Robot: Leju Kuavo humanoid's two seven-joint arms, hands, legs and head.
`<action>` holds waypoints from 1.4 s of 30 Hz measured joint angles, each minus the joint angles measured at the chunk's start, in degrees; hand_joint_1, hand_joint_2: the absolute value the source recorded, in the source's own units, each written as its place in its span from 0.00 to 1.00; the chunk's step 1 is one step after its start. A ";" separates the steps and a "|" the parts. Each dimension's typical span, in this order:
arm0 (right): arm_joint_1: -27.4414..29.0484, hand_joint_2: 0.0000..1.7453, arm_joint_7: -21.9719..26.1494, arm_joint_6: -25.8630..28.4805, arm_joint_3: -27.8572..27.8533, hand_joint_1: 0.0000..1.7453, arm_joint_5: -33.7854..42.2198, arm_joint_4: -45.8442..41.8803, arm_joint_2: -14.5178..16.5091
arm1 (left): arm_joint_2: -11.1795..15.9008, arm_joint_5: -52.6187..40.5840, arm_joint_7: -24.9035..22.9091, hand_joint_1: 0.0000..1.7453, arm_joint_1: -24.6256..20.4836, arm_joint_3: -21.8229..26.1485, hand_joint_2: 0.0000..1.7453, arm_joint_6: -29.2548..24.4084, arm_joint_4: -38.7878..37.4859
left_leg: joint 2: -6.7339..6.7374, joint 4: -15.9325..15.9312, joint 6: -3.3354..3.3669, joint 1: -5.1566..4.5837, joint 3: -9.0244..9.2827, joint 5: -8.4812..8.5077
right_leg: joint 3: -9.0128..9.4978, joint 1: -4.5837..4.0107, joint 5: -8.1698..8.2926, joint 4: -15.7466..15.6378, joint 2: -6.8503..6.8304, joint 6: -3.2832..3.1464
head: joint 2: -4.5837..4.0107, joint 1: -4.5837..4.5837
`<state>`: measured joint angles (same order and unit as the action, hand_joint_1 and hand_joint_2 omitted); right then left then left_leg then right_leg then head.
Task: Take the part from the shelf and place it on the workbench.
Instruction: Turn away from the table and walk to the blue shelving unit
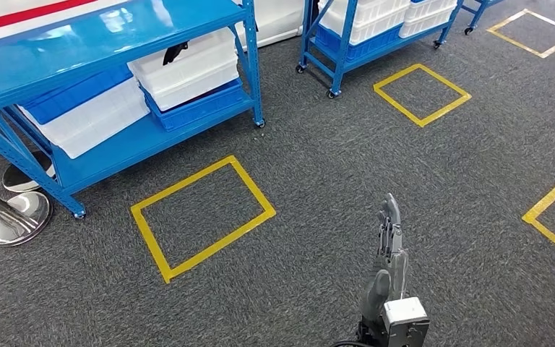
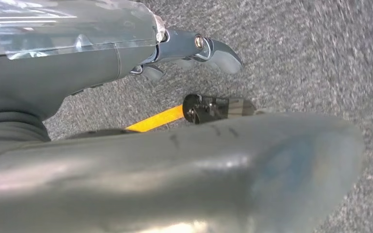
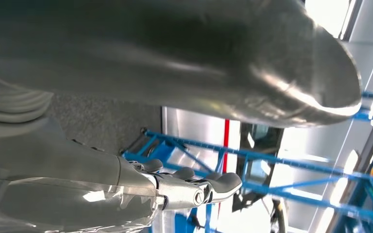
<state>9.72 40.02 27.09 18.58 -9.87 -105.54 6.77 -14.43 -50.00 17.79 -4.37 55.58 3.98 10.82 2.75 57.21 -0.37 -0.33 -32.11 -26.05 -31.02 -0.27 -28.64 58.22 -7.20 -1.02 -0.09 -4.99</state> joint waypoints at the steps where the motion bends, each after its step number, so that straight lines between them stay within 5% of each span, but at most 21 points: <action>1: -0.07 0.00 -0.01 0.00 0.00 0.00 -0.02 -0.01 0.03 | -0.03 -0.06 -0.02 0.00 0.10 0.00 0.00 0.00 0.00 | -0.58 -0.38 0.25 0.12 0.13 0.24 | 0.08 0.08 -0.28 0.23 0.41 0.31 | 0.00 0.01; 3: -0.13 0.00 0.01 0.08 -0.03 0.00 -0.17 -0.09 0.07 | -0.08 -0.28 -0.06 0.00 0.05 -0.01 0.00 0.01 0.00 | -1.76 -1.12 0.83 0.51 0.48 0.81 | -1.07 0.30 -2.48 3.38 3.28 0.83 | 0.00 0.02; 5: 0.13 0.00 0.02 0.26 -0.09 0.00 -0.37 -0.16 0.07 | -0.12 -0.54 -0.09 0.00 -0.10 -0.05 0.00 0.05 0.00 | -3.02 -1.23 1.09 0.60 0.34 1.03 | -4.32 0.65 -6.11 10.45 6.31 1.13 | 0.00 0.04; 7: 0.45 0.00 0.00 0.37 -0.18 0.00 -0.59 -0.16 0.07 | -0.12 -0.82 -0.12 0.00 -0.13 -0.14 0.00 0.08 0.00 | -4.56 -1.12 1.12 0.62 0.28 1.06 | -7.04 0.91 -7.46 15.56 7.01 1.39 | 0.00 0.04; 8: 0.53 0.00 0.00 0.38 -0.22 0.00 -0.75 -0.17 0.07 | -0.12 -0.94 -0.16 0.00 -0.10 -0.20 0.00 0.10 0.00 | -5.42 -0.98 1.05 0.67 0.29 1.03 | -7.12 1.08 -6.43 15.28 7.12 1.50 | 0.00 0.04; 11: 0.63 0.00 -0.01 0.27 -0.31 0.00 -1.13 -0.37 0.08 | -0.13 -1.22 -0.31 0.00 -0.11 -0.42 0.00 0.27 0.00 | -7.90 0.06 0.27 0.92 0.10 0.54 | -2.88 1.89 -0.61 5.28 9.66 1.90 | 0.00 0.04; 13: 0.74 0.00 -0.02 0.13 -0.44 0.00 -1.18 -0.58 0.17 | -0.13 -1.50 -0.39 0.00 -0.18 -0.61 0.00 0.40 0.00 | -9.19 0.70 -0.51 0.99 -0.47 0.31 | -1.36 2.05 0.43 1.62 11.45 1.69 | 0.00 0.03; 16: 0.76 0.00 -0.01 0.03 -0.57 0.00 -1.23 -0.69 0.51 | -0.12 -1.81 -0.49 0.00 0.05 -1.05 0.00 0.46 0.00 | -10.10 0.84 -1.59 1.34 -1.09 0.33 | -1.30 1.68 0.46 1.37 10.13 0.41 | 0.00 0.02; 18: 0.73 0.00 -0.01 -0.01 -0.63 0.00 -1.34 -0.83 0.85 | -0.13 -1.94 -0.57 0.00 0.09 -1.23 0.00 0.47 0.00 | -7.47 3.55 -2.03 1.25 -2.40 -1.39 | -1.16 1.62 0.60 1.04 8.63 -0.44 | 0.00 -0.01; 20: 0.80 0.00 0.00 -0.03 -0.73 0.00 -1.45 -0.97 1.07 | -0.12 -2.02 -0.59 0.00 -0.08 -1.34 0.00 0.47 0.00 | -4.17 10.74 -2.25 1.11 -5.78 -5.17 | -1.16 1.29 0.53 0.98 6.90 -0.96 | 0.00 -0.03; 22: 0.84 0.00 0.00 -0.03 -0.81 0.00 -1.57 -0.99 1.15 | -0.11 -2.02 -0.63 0.00 -0.08 -1.38 0.00 0.46 0.00 | -3.27 17.15 -2.31 1.13 -8.79 -7.49 | -1.16 0.92 0.40 0.99 5.08 -1.18 | 0.00 -0.02; 23: 0.84 0.00 0.00 -0.04 -0.84 0.00 -1.66 -0.99 1.18 | -0.11 -2.02 -0.67 0.00 -0.01 -1.38 0.00 0.46 0.00 | -3.16 17.47 -2.22 1.11 -8.86 -7.05 | -1.12 0.79 0.33 1.00 4.26 -1.24 | 0.00 -0.02; 25: 0.82 0.00 0.00 -0.16 -0.88 0.00 -1.84 -1.01 1.31 | -0.11 -2.02 -0.75 0.00 0.10 -1.38 0.00 0.46 0.00 | -2.16 11.47 -1.69 0.91 -5.61 -3.53 | -0.87 0.57 0.13 1.00 2.82 -1.24 | 0.00 -0.02; 28: 0.80 0.00 0.00 -0.48 -0.96 0.00 -2.00 -1.10 1.52 | -0.09 -2.03 -0.76 0.00 -0.14 -1.38 0.00 0.46 0.00 | 1.42 1.88 -0.26 -0.14 -0.71 -0.36 | -0.47 0.28 -0.24 1.02 1.06 -0.75 | 0.00 -0.02; 31: 0.72 0.00 0.00 -0.76 -1.04 0.00 -2.03 -1.15 1.62 | -0.07 -2.04 -0.76 0.00 -0.02 -1.38 0.00 0.46 0.00 | 0.31 0.63 0.69 -0.39 -0.52 0.06 | -0.03 0.38 -0.45 0.89 -0.09 0.13 | 0.00 -0.02; 34: 0.67 0.00 0.02 -0.79 -1.13 0.00 -2.10 -1.37 1.77 | -0.12 -2.04 -0.75 0.00 -0.07 -1.38 0.00 0.46 0.00 | -1.74 -0.65 1.56 0.30 0.19 0.96 | -1.62 0.69 -3.57 5.39 4.47 0.93 | 0.00 -0.02; 35: 0.77 0.00 0.01 -0.75 -1.19 0.00 -2.12 -1.42 1.78 | -0.13 -2.04 -0.75 0.00 -0.16 -1.38 0.00 0.46 0.00 | -2.46 -0.71 1.72 0.32 0.11 1.08 | -3.43 0.75 -5.40 9.04 6.08 1.03 | 0.00 -0.03; 37: 0.95 0.00 -0.02 -0.68 -1.33 0.00 -2.13 -1.43 1.76 | -0.12 -2.04 -0.76 0.00 -0.19 -1.38 0.00 0.46 0.00 | -4.08 -0.63 1.81 0.32 0.00 1.18 | -7.04 0.88 -7.58 15.68 7.07 1.22 | 0.00 -0.02; 39: 0.98 0.00 -0.02 -0.67 -1.40 0.00 -2.13 -1.43 1.75 | -0.12 -2.04 -0.78 0.00 -0.08 -1.38 0.00 0.46 0.00 | -5.80 -0.42 1.70 0.38 0.07 1.13 | -7.48 1.11 -5.42 15.28 7.26 1.35 | 0.00 -0.02; 42: 0.96 0.00 -0.02 -0.68 -1.41 0.00 -2.13 -1.43 1.77 | -0.13 -2.03 -0.78 0.00 -0.09 -1.38 0.00 0.47 0.00 | -8.20 0.50 1.02 0.52 -0.21 0.74 | -3.18 1.73 0.55 4.65 10.50 1.49 | 0.00 -0.02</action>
<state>10.69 40.00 26.41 17.17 -12.00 -106.97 8.54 -14.56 -52.03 17.02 -4.46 54.21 4.45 10.82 -5.45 57.72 0.65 0.19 -32.32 -25.31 -34.20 1.46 -28.09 62.87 3.30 0.47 -0.09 -5.01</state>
